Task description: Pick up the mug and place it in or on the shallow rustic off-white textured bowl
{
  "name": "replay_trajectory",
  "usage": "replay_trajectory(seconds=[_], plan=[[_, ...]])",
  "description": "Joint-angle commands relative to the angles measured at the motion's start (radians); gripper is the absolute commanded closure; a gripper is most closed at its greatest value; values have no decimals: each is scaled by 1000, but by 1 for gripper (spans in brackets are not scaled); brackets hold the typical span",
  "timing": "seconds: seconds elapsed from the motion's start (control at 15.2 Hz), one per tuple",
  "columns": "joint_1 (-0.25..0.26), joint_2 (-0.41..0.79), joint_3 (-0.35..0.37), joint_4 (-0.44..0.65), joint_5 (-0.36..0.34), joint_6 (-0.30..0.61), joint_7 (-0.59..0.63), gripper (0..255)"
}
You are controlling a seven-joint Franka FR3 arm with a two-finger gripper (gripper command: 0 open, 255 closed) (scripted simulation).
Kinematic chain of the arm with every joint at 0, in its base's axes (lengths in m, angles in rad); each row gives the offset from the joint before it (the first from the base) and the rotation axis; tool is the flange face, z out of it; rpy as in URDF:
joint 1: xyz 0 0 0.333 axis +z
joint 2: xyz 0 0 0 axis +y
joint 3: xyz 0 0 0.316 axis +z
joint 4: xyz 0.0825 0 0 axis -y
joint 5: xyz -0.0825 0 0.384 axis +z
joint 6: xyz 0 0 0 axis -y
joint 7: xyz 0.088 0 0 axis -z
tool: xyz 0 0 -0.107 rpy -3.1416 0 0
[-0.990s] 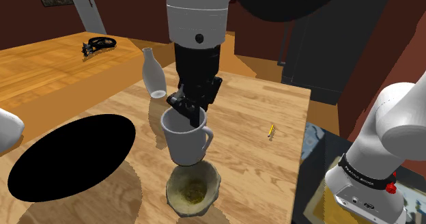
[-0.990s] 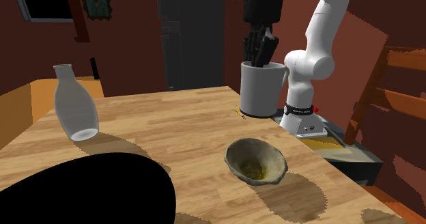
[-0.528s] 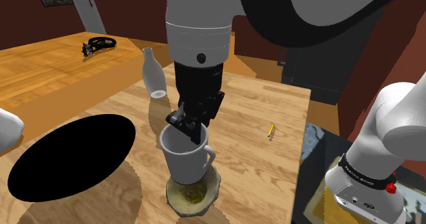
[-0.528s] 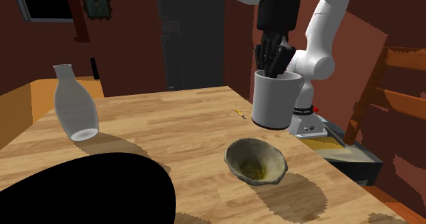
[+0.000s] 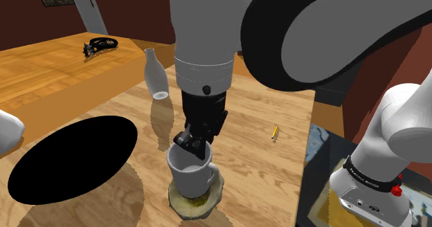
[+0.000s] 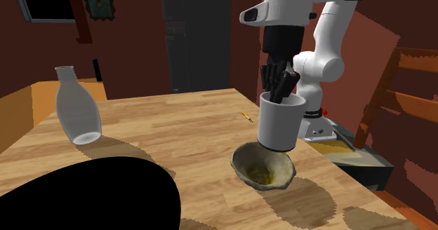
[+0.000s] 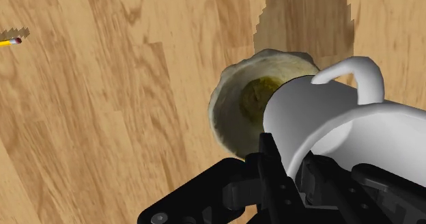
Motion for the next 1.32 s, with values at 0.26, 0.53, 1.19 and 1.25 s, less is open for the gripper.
replay_trajectory(seconds=[0.26, 0.53, 1.19, 1.25], plan=[[-1, 25, 16, -57, -9, 79, 9, 255], [-1, 25, 16, -57, -9, 79, 9, 255], [1, 7, 7, -37, 0, 44, 1, 0], [2, -9, -2, -15, 7, 9, -5, 0]])
